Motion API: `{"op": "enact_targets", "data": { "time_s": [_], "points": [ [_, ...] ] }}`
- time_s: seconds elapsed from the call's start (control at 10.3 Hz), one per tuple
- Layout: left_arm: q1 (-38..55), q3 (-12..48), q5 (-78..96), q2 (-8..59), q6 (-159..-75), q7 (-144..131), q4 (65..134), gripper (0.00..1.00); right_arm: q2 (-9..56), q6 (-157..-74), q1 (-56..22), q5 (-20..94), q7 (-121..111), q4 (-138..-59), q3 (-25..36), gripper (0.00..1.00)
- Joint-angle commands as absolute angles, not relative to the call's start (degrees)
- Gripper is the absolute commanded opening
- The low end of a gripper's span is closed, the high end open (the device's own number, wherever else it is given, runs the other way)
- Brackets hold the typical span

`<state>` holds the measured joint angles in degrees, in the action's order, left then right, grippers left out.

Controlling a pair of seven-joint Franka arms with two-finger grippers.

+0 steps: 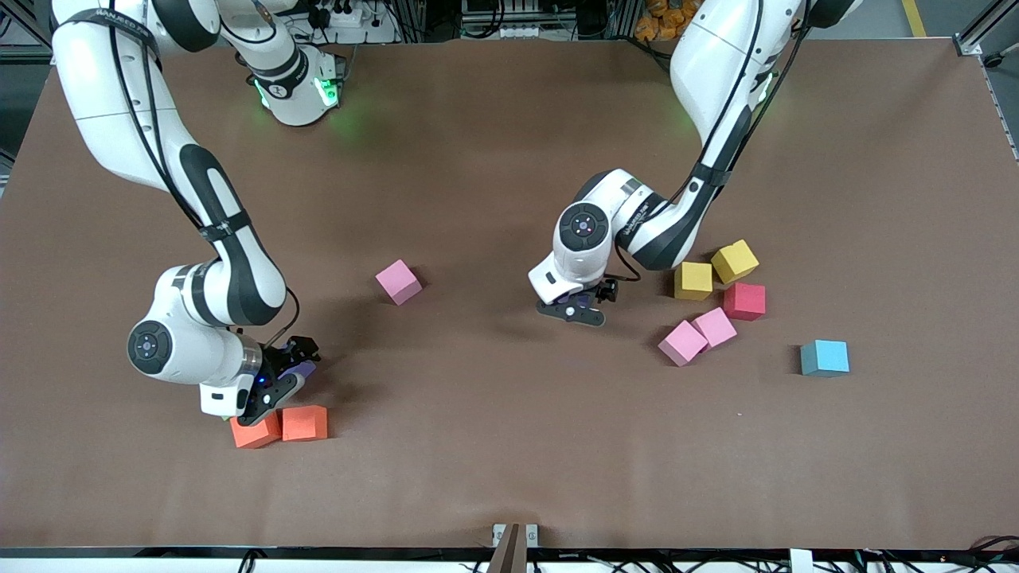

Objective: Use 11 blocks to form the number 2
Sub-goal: 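Grasp the purple blocks with both grippers and lift with the left gripper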

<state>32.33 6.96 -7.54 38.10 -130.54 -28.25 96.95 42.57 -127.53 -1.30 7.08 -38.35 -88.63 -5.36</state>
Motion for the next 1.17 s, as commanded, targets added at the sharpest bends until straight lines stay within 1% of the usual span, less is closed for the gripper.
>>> {"op": "enact_targets", "data": {
  "time_s": [0.0, 0.1, 0.19, 0.29, 0.39, 0.58, 0.68, 0.78, 0.88, 0.97, 1.07],
  "points": [
    [33.13, 6.42, -7.91, 39.55, -133.31, -29.88, 96.15, 1.00, 42.28, -128.32, -0.44, 8.00, -42.00, -90.44, -5.54, 1.00],
    [33.13, 6.42, -7.91, 39.90, -133.85, -29.97, 96.15, 0.86, 42.28, -128.23, 0.17, 8.00, -42.53, -90.96, -5.54, 1.00],
    [33.05, 6.50, -7.91, 39.64, -133.86, -29.62, 96.24, 0.37, 42.28, -128.06, 0.44, 8.00, -42.54, -91.14, -5.45, 1.00],
    [33.05, 6.76, -7.82, 39.20, -133.60, -30.23, 96.41, 0.10, 42.10, -127.62, 0.44, 8.00, -42.45, -91.23, -5.28, 1.00],
    [33.13, 7.03, -7.82, 38.24, -133.33, -32.76, 97.20, 0.02, 42.01, -127.01, 0.70, 8.00, -42.45, -91.32, -5.19, 1.00],
    [32.18, 9.74, -7.82, 33.34, -131.06, -34.88, 100.62, 0.01, 41.92, -125.95, 1.05, 7.91, -42.54, -91.32, -5.10, 1.00],
    [31.91, 11.93, -7.82, 31.31, -128.00, -37.68, 101.50, 0.01, 41.84, -125.95, 1.05, 7.91, -42.54, -91.32, -5.10, 1.00],
    [31.90, 14.30, -7.82, 29.90, -125.62, -40.40, 102.12, 0.01, 41.66, -125.60, 0.97, 7.91, -42.54, -91.32, -5.10, 0.91],
    [31.64, 16.94, -7.82, 28.58, -125.07, -43.82, 103.87, 0.01, 41.57, -125.16, 0.88, 7.91, -42.54, -91.23, -5.18, 0.71],
    [31.03, 20.01, -7.74, 28.13, -125.07, -48.21, 105.54, 0.02, 41.49, -125.16, 0.88, 7.91, -42.54, -91.23, -5.10, 0.57],
    [31.29, 22.13, -7.82, 28.21, -125.24, -53.91, 106.25, 0.02, 41.48, -125.07, 0.88, 7.91, -42.63, -91.14, -5.18, 0.46]
  ]
}}
